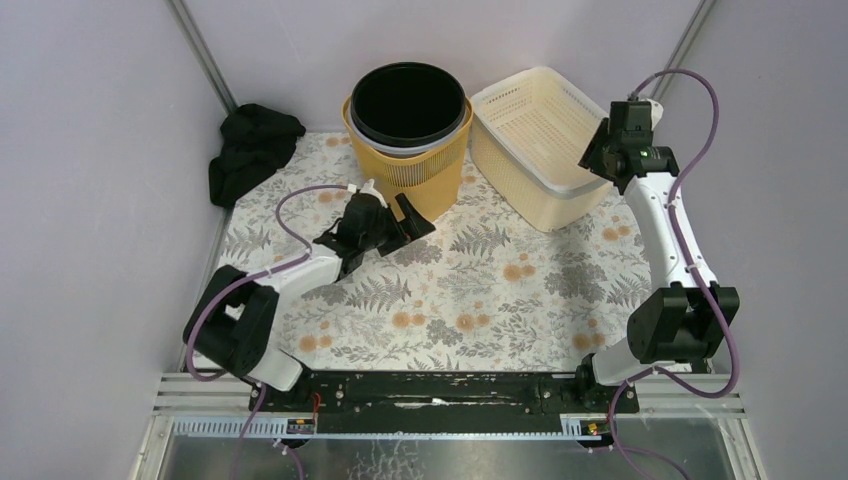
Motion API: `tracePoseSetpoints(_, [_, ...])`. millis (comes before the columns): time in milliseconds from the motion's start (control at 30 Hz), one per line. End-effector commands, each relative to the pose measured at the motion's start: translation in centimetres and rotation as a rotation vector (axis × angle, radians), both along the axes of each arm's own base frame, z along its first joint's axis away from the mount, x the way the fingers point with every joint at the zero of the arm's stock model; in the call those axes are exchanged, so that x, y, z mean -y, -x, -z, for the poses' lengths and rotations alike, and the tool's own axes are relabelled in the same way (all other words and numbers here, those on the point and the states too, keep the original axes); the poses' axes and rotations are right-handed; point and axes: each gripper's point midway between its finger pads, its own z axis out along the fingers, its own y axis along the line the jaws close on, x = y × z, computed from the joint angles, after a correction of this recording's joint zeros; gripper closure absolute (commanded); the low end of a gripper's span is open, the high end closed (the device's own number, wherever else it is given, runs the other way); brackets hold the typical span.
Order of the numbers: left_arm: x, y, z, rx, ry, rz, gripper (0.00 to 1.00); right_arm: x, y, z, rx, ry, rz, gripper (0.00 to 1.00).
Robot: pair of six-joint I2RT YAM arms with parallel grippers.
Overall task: Turn the large container upside down
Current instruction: Move the container to the center of the board.
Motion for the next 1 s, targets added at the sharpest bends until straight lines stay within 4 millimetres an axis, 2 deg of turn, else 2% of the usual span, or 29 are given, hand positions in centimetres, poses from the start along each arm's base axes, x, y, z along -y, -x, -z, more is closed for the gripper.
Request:
tracePoseSetpoints(0, [-0.2,-4.4,-2.2,0.101,0.006,-0.070,0.00,0.7,0.4,-1.0,0.027,-0.030,0.060,0.45])
tracePoseSetpoints(367, [-4.7,-9.9,-1.2,0.088,-0.043,-0.196,0.00,1.0,0.4,0.4,0.004,-0.086,0.069,0.46])
tracePoseSetpoints(700, [-8.3,-13.0,-0.1,0.060,-0.048,-0.283,0.00,0.7,0.9,1.2,0.003,-0.105,0.059,0.47])
tracePoseSetpoints(967, [-13.1,-15.7,-0.1,0.053,-0.049,-0.395,0.00,0.8,1.5,0.9,0.015,-0.100,0.063,0.48])
